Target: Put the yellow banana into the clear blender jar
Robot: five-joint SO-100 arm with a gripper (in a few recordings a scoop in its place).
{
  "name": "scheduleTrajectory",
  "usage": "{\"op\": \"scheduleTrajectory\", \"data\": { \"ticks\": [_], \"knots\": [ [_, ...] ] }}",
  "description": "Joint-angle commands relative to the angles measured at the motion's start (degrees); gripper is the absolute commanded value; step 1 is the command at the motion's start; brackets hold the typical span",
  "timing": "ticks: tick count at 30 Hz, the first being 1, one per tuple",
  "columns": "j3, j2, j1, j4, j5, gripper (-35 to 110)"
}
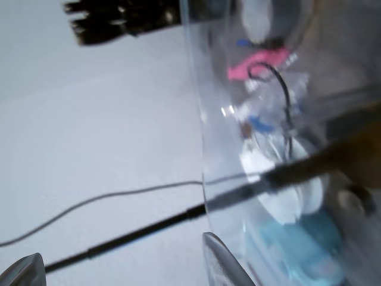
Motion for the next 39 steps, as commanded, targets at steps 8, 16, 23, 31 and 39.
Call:
{"op": "scheduleTrajectory", "data": {
  "ticks": [8,16,23,31,39],
  "knots": [
    [-23.47,3.34,-23.73,34.54,-1.05,31],
    [2.46,8.70,-26.19,34.98,-2.46,31],
    [31.11,23.64,-23.29,23.12,-5.19,31],
    [46.49,38.50,-21.45,21.18,-7.38,31],
    [61.35,52.56,-19.60,20.83,-9.14,31]
  ]
}}
